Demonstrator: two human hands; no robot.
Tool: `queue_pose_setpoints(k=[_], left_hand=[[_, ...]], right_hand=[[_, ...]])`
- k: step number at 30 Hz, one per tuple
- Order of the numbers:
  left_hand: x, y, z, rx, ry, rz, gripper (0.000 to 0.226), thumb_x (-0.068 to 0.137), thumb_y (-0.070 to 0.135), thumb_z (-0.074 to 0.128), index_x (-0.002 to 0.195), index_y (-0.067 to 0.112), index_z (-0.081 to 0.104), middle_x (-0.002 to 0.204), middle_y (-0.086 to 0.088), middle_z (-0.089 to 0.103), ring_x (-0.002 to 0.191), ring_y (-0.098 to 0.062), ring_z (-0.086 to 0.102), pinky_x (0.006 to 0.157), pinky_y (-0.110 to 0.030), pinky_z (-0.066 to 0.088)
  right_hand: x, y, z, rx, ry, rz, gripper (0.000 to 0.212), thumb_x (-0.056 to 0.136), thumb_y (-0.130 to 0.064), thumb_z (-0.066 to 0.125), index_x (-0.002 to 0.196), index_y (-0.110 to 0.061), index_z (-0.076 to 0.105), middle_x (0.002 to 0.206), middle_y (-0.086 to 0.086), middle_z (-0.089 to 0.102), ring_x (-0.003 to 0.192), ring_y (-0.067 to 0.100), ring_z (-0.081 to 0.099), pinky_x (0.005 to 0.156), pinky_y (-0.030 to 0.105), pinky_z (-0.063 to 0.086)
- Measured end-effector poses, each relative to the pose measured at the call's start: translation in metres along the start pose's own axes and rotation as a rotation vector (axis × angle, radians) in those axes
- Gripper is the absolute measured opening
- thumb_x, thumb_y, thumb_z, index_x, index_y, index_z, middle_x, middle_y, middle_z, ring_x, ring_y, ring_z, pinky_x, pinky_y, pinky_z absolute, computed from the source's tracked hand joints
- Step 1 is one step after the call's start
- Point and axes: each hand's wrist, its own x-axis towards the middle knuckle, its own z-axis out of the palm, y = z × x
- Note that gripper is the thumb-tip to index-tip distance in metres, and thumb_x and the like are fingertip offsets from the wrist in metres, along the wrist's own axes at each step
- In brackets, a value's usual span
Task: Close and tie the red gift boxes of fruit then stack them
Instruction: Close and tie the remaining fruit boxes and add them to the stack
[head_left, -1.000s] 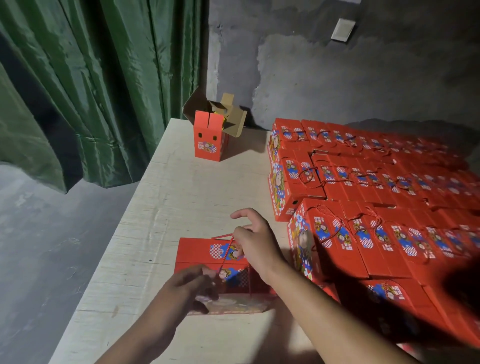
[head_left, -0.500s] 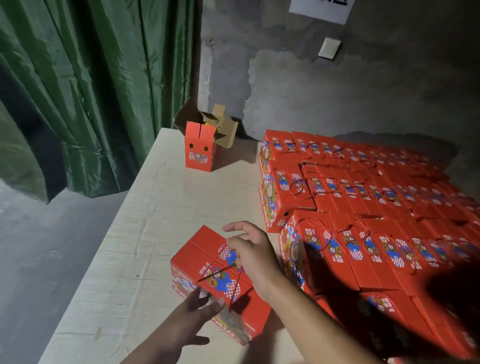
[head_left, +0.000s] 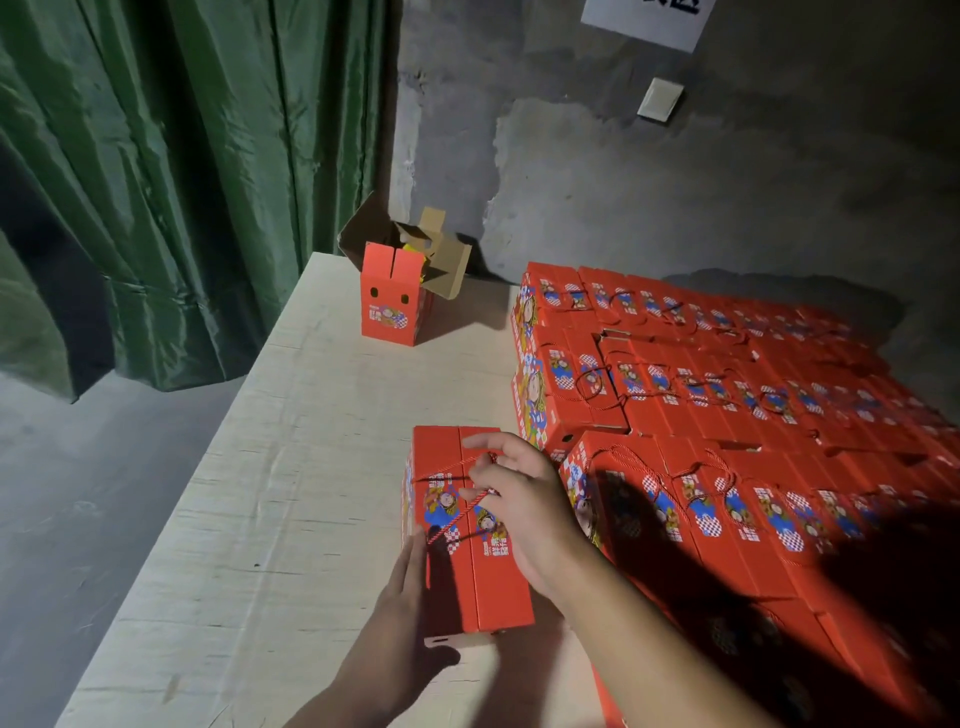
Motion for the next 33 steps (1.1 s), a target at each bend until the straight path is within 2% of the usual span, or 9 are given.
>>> queue_pose_setpoints(k=[5, 7, 11, 15, 17, 20, 24, 28, 33], left_hand=[[0.015, -0.016, 0.003, 0.065, 0.028, 0.029, 0.142, 0.065, 0.015, 0.088, 0.156, 0.045, -0.017, 0.164, 0.019, 0.006, 0.138, 0.024, -0.002, 0.101, 0.002, 0.026], [0.018, -0.021, 0.004, 0.058, 0.029, 0.032, 0.139, 0.067, 0.017, 0.087, 0.154, 0.053, -0.016, 0.162, 0.021, 0.007, 0.138, 0.026, -0.005, 0.099, 0.001, 0.028], [0.021, -0.028, 0.003, 0.037, 0.014, 0.018, 0.128, 0.07, 0.016, 0.085, 0.159, 0.043, -0.002, 0.169, 0.011, 0.009, 0.154, 0.001, 0.003, 0.101, -0.002, 0.033], [0.021, -0.033, 0.0, 0.039, -0.01, 0.052, 0.123, 0.071, 0.01, 0.085, 0.158, 0.05, 0.007, 0.168, 0.011, 0.006, 0.132, 0.035, 0.004, 0.089, 0.006, 0.033], [0.02, -0.036, 0.001, 0.059, -0.009, 0.054, 0.124, 0.073, 0.01, 0.084, 0.156, 0.055, 0.004, 0.168, 0.011, 0.004, 0.124, 0.04, 0.001, 0.089, 0.007, 0.031], [0.02, -0.039, 0.002, 0.064, -0.01, 0.031, 0.125, 0.074, 0.017, 0.085, 0.154, 0.06, -0.001, 0.169, 0.011, 0.004, 0.13, 0.034, -0.003, 0.099, -0.007, 0.037], [0.025, -0.036, 0.004, 0.043, 0.002, -0.007, 0.133, 0.066, 0.022, 0.089, 0.156, 0.056, -0.004, 0.167, 0.021, 0.009, 0.144, 0.016, 0.01, 0.106, -0.019, 0.04], [0.03, -0.035, 0.004, 0.02, 0.015, 0.004, 0.133, 0.067, 0.02, 0.089, 0.158, 0.052, -0.003, 0.165, 0.025, 0.015, 0.149, 0.008, 0.021, 0.111, -0.023, 0.04], [0.035, -0.04, 0.007, 0.03, 0.01, 0.029, 0.128, 0.072, 0.021, 0.087, 0.159, 0.048, -0.002, 0.164, 0.026, 0.014, 0.148, 0.006, 0.024, 0.112, -0.024, 0.04]], right_hand=[[0.008, 0.011, -0.007, -0.014, 0.008, 0.018, 0.036, 0.089, 0.013, 0.054, 0.101, -0.013, 0.076, 0.086, 0.004, 0.053, 0.081, 0.022, 0.059, 0.08, 0.028, 0.055], [0.011, 0.012, -0.009, -0.015, -0.004, 0.026, 0.035, 0.088, 0.014, 0.055, 0.104, -0.01, 0.074, 0.087, 0.005, 0.052, 0.082, 0.022, 0.058, 0.083, 0.032, 0.052], [0.02, 0.015, -0.011, -0.061, -0.034, 0.019, 0.035, 0.086, 0.016, 0.058, 0.108, -0.008, 0.072, 0.088, 0.004, 0.055, 0.087, 0.023, 0.058, 0.085, 0.034, 0.048], [0.024, 0.023, -0.018, -0.2, -0.085, 0.031, 0.033, 0.087, 0.012, 0.058, 0.105, -0.012, 0.073, 0.077, -0.005, 0.059, 0.08, 0.021, 0.059, 0.076, 0.029, 0.046], [0.023, 0.028, -0.023, -0.257, -0.075, 0.076, 0.033, 0.089, 0.006, 0.059, 0.099, -0.021, 0.075, 0.078, -0.005, 0.062, 0.076, 0.021, 0.064, 0.074, 0.028, 0.048], [0.022, 0.03, -0.025, -0.233, -0.036, 0.108, 0.027, 0.09, -0.004, 0.064, 0.096, -0.027, 0.076, 0.086, 0.0, 0.068, 0.076, 0.02, 0.069, 0.077, 0.029, 0.05], [0.028, 0.014, -0.018, -0.045, 0.016, 0.087, 0.019, 0.078, -0.024, 0.071, 0.096, -0.022, 0.077, 0.084, -0.001, 0.07, 0.08, 0.026, 0.067, 0.08, 0.034, 0.052], [0.033, 0.004, -0.013, 0.018, 0.03, 0.085, 0.014, 0.083, -0.014, 0.07, 0.094, -0.018, 0.078, 0.078, 0.003, 0.065, 0.079, 0.026, 0.066, 0.066, 0.017, 0.051], [0.03, 0.007, -0.013, -0.043, 0.012, 0.049, 0.016, 0.081, -0.008, 0.068, 0.092, -0.017, 0.077, 0.079, 0.002, 0.061, 0.08, 0.024, 0.063, 0.069, 0.021, 0.048]])
